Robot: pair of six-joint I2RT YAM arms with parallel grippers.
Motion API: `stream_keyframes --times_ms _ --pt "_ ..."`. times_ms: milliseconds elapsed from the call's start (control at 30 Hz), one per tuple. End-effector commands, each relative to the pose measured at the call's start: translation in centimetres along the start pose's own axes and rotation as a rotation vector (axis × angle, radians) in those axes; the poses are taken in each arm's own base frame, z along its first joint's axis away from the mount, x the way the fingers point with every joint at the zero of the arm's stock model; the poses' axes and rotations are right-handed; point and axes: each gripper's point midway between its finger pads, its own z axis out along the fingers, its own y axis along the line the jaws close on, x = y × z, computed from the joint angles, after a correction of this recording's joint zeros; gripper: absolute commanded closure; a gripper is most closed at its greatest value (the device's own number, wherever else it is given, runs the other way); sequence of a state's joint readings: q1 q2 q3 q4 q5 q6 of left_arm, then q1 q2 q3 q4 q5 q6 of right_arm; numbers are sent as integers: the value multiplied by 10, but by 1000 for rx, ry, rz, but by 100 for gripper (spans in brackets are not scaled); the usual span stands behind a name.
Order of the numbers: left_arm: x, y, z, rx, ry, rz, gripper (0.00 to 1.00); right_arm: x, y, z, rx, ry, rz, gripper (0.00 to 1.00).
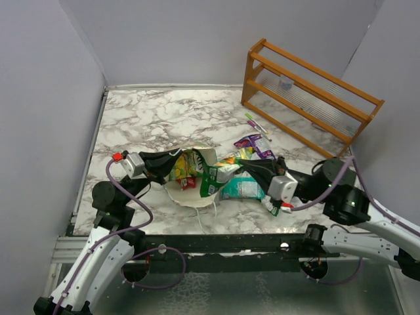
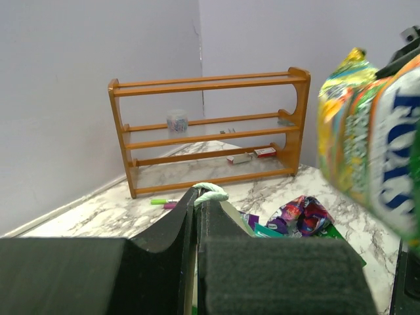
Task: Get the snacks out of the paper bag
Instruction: Take out the snack from the paper bag, then place the snack at the center of the board.
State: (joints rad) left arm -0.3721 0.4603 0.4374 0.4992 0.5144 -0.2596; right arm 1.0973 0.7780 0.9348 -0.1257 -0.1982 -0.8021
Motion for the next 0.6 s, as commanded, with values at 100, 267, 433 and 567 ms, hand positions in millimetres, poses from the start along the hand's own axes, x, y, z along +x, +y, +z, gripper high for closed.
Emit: stream_keyframes --times_ms 100,267,433,567 --pt "-5 4 2 -14 -14 12 100 8 -47 -62 311 129 232 99" --pt "-3 2 2 -1 -2 3 100 68 -72 -88 678 377 378 99" --pt "-1 3 2 -6 4 -8 100 115 -74 -118 1084 534 596 99" --pt "-1 4 3 -8 3 -2 100 142 -44 -104 1080 546 644 99"
